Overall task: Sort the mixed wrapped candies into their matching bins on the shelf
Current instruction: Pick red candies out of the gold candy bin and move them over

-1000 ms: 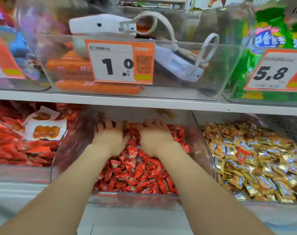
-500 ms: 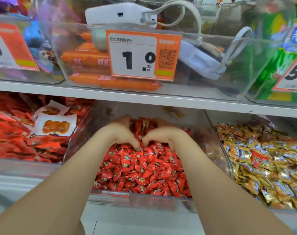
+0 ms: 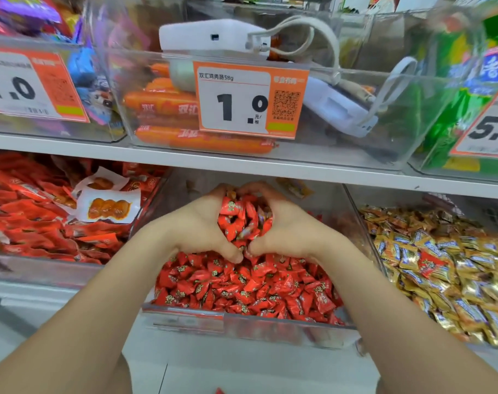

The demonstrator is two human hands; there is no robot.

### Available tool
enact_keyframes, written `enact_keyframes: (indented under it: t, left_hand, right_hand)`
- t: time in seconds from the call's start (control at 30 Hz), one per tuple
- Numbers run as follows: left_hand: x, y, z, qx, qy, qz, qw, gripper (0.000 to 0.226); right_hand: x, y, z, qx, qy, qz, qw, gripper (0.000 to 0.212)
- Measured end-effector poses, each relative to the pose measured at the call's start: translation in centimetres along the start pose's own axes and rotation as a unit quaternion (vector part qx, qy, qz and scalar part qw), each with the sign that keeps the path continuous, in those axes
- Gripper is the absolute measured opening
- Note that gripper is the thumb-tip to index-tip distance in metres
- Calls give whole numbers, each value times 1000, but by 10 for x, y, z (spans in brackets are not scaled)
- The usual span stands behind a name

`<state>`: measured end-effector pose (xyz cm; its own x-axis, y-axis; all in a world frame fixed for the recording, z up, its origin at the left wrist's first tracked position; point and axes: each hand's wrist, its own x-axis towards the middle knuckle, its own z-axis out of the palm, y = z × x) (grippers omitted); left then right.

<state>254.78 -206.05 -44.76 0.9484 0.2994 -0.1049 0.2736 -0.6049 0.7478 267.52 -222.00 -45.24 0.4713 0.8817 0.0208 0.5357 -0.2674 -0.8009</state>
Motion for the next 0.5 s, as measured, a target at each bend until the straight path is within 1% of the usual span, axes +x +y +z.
enact_keyframes:
  t: [0.07, 0.17, 0.23, 0.33, 0.4, 0.43, 0.5]
  left_hand:
    - [-18, 2, 2, 1, -14, 19, 1000, 87]
    - [-40, -2, -1, 101, -49, 33, 993, 99]
    - [-50, -5, -2, 136, -68, 26, 988, 104]
    - [-60, -3, 0, 153, -42, 34, 987, 105]
    - [-64, -2, 0, 163, -9, 55, 985, 105]
    - [-66, -2, -1, 166, 5, 62, 984, 102]
    - [-69, -1, -4, 165, 29, 71, 983, 86]
  right_hand:
    - [-18, -3, 1, -44, -23, -40, 998, 92]
    - [-47, -4, -2, -152, -78, -67, 983, 94]
    - [-63, -3, -8, -195, -97, -67, 974, 98]
    - [-77, -1, -23, -216, -104, -49, 970, 100]
    - [-83, -1, -30, -218, -92, -38, 971, 88]
    - [-85, -1, -32, -214, -73, -37, 973, 78]
    - [-84, -1, -30, -206, -11, -45, 978, 53]
